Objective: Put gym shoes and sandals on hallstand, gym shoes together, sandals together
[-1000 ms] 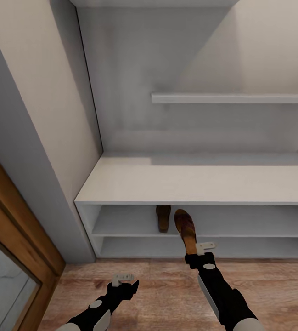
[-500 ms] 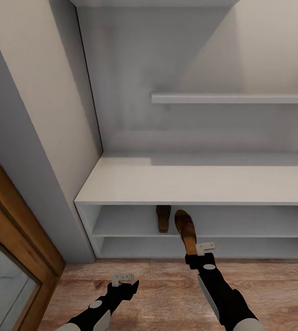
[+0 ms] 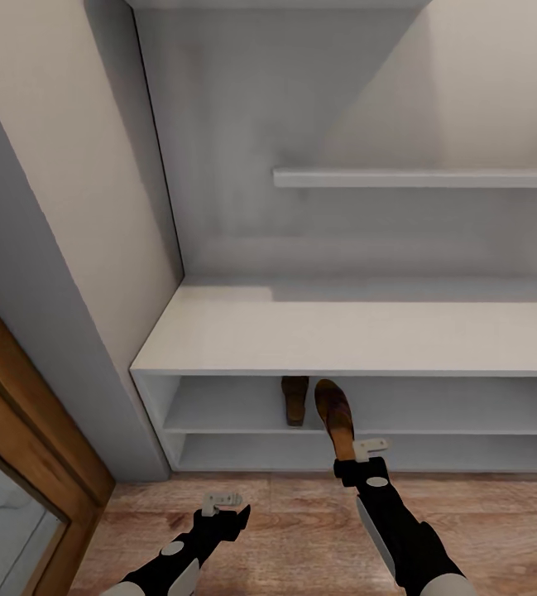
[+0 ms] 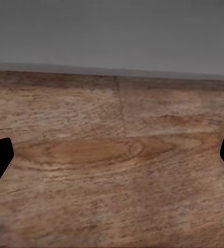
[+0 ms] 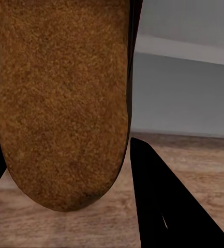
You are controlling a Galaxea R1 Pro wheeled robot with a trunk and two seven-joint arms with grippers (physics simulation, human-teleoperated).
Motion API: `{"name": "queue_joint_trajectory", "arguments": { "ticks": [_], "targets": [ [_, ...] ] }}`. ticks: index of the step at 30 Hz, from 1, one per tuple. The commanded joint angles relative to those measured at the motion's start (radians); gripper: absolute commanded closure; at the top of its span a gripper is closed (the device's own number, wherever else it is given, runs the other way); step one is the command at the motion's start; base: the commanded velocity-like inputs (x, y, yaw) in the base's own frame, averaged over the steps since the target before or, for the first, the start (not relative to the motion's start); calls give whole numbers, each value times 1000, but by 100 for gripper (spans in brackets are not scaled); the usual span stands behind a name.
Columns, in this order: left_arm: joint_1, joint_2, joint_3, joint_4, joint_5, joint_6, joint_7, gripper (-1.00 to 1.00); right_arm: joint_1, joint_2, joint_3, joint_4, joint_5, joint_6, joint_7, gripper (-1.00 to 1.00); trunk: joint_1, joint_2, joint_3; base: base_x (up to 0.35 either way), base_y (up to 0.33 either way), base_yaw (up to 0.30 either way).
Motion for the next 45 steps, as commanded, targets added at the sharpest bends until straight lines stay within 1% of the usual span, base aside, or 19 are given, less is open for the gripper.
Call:
{"name": "queue_joint_trajectory", "arguments": {
  "ticks": [1, 23, 25, 27, 30, 33, 37, 45],
  "targets": [
    [0, 0, 0, 0, 0, 0, 0, -100, 0, 0, 0, 0, -3, -1, -1, 100, 0, 0, 0, 41, 0, 0],
    [0, 0, 0, 6, -4, -2, -1, -100, 0, 0, 0, 0, -3, 1, 0, 100, 0, 0, 0, 51, 0, 0],
    [0, 1, 1, 15, -5, -2, -1, -100, 0, 0, 0, 0, -3, 1, 0, 100, 0, 0, 0, 4, 0, 0],
    [0, 1, 1, 53, -7, -2, -1, -100, 0, 0, 0, 0, -3, 1, -1, 100, 0, 0, 0, 2, 0, 0],
    [0, 6, 1, 86, -8, -3, -1, -100, 0, 0, 0, 0, -3, 1, -1, 100, 0, 0, 0, 1, 0, 0],
    [0, 16, 1, 100, -9, -3, -1, -100, 0, 0, 0, 0, -3, 1, -1, 100, 0, 0, 0, 0, 0, 0],
    [0, 22, 1, 106, -9, -3, -2, -100, 0, 0, -1, 0, -3, 1, -1, 100, 0, 0, 0, 0, 0, 0],
    [0, 24, -1, 106, -11, -3, -2, -100, 0, -1, -1, 1, -1, 1, -1, 100, 0, 0, 0, 0, 0, 0]
  ]
}}
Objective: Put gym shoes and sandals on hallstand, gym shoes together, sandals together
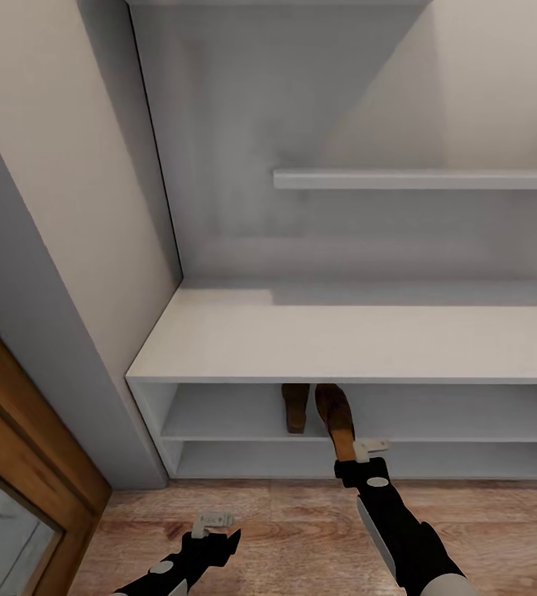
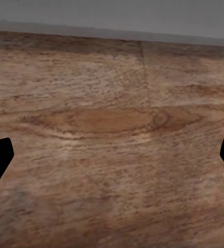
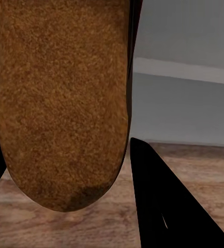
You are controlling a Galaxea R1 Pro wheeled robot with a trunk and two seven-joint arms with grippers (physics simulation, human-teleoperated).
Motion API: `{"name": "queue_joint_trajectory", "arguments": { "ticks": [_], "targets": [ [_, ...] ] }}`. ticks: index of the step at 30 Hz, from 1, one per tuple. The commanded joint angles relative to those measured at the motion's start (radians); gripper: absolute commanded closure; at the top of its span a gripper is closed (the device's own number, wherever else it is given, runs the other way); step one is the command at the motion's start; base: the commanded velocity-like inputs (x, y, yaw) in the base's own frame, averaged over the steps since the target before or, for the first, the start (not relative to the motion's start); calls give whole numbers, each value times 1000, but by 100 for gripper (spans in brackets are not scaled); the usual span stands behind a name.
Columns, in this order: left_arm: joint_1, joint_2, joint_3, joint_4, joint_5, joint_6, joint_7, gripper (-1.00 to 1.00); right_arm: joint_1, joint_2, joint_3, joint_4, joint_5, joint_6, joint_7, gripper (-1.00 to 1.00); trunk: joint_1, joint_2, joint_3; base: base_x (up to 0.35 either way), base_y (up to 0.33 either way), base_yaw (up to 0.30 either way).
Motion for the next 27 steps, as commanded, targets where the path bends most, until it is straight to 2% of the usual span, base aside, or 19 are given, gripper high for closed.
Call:
{"name": "queue_joint_trajectory", "arguments": {
  "ticks": [1, 27],
  "targets": [
    [0, 0, -1, 0, 0, 0, 0, -100, 0, 0, 0, 0, -3, -1, -1, 100, 0, 0, 0, 0, 0, 0],
    [0, -2, -3, -2, -1, 0, 1, -100, -1, 0, 1, 49, -4, -2, -1, 100, 0, 0, 0, 0, 0, 0]
  ]
}}
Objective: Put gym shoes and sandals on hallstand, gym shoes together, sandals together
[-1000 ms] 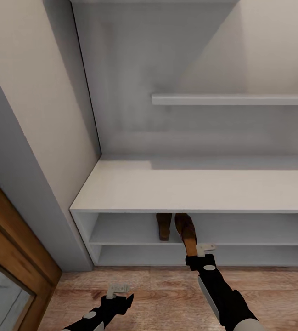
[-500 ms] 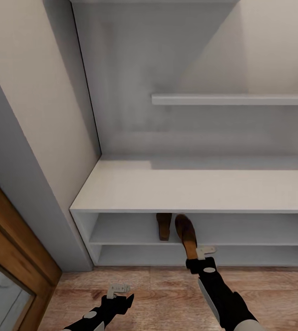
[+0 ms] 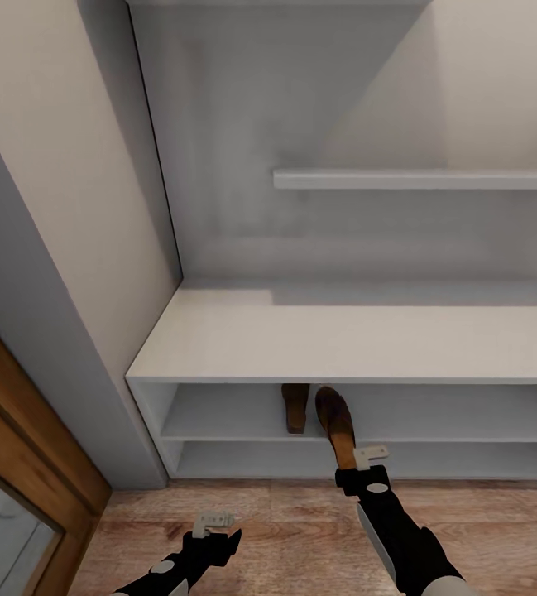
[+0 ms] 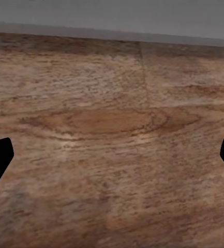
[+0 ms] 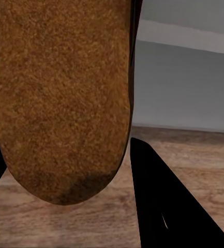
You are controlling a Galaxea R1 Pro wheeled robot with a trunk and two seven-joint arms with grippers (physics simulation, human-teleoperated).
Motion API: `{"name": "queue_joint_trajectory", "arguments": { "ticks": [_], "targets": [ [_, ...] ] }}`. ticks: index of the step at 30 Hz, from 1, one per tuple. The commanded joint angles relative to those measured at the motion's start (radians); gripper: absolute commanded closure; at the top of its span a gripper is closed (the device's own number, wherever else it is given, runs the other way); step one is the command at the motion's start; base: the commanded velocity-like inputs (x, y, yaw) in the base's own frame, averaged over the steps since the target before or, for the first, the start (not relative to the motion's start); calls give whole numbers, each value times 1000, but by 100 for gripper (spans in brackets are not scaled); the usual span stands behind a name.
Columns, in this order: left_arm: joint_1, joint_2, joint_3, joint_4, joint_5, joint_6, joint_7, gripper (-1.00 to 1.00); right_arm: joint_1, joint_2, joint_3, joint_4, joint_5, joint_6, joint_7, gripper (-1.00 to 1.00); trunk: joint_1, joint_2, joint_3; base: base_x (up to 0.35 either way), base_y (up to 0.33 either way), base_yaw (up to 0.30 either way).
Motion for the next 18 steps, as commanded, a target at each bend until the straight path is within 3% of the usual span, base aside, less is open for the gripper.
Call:
{"name": "queue_joint_trajectory", "arguments": {
  "ticks": [1, 9, 18],
  "targets": [
    [0, 0, 0, 0, 0, 0, 0, -100, 0, 0, 0, 0, -2, 0, 1, 100, 0, 0, 0, 29, 0, 0],
    [0, 0, 0, 0, 0, 0, 0, -100, 0, 1, 0, 0, -2, 0, 1, 100, 0, 0, 0, 127, 0, 0],
    [0, 0, 1, 0, 0, 0, 0, -100, 0, 1, 0, -4, -2, 1, 0, 100, 0, 0, 0, 22, 0, 0]
  ]
}}
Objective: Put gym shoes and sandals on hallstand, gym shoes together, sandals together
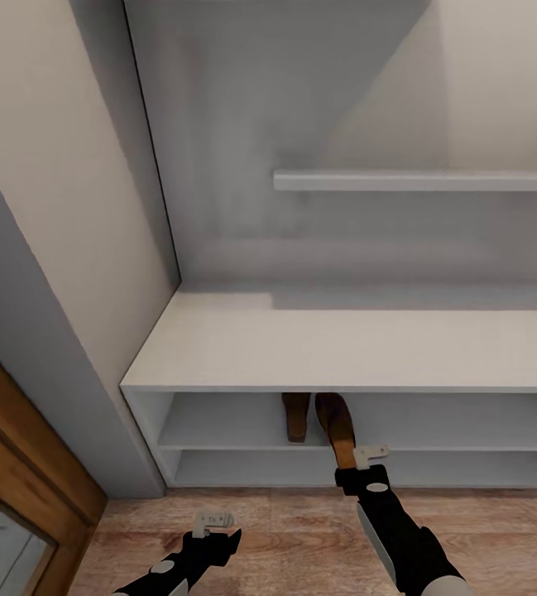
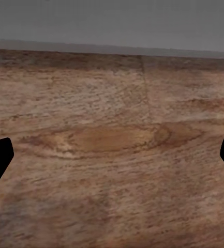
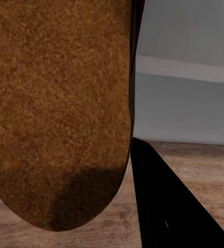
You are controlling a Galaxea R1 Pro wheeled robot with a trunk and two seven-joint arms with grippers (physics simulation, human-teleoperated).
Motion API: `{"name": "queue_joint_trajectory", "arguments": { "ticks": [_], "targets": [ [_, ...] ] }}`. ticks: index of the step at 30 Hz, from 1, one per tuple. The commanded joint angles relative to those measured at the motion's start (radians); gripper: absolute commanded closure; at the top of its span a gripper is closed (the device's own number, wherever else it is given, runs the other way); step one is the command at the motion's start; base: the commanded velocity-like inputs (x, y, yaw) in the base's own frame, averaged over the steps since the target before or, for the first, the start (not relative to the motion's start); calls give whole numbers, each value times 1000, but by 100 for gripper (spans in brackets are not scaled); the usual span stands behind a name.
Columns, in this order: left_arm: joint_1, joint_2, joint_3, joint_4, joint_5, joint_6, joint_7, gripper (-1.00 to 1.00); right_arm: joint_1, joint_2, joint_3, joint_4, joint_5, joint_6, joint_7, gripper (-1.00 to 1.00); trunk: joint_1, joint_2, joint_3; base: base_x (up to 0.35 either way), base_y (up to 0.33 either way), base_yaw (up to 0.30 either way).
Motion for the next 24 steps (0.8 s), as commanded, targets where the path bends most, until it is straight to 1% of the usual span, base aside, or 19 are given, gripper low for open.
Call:
{"name": "queue_joint_trajectory", "arguments": {
  "ticks": [1, 10, 18, 24],
  "targets": [
    [0, 0, 0, 0, 0, 0, 0, -100, 0, 0, 0, 0, -4, -1, 1, 100, 0, 0, 0, 4, 0, 0],
    [0, 0, 0, 0, 0, 0, 0, -100, 0, 0, 0, -6, -4, 0, 1, 100, 0, 0, 0, 1, 0, 0],
    [0, 0, -1, 0, 0, 0, 0, -100, 0, 0, 0, -37, -4, 2, -1, 100, 0, 0, 0, 0, 0, 0],
    [0, 0, -1, 0, 0, 0, 0, -100, 0, 0, 0, -42, -3, 2, -1, 100, 0, 0, 0, 0, 0, 0]
  ]
}}
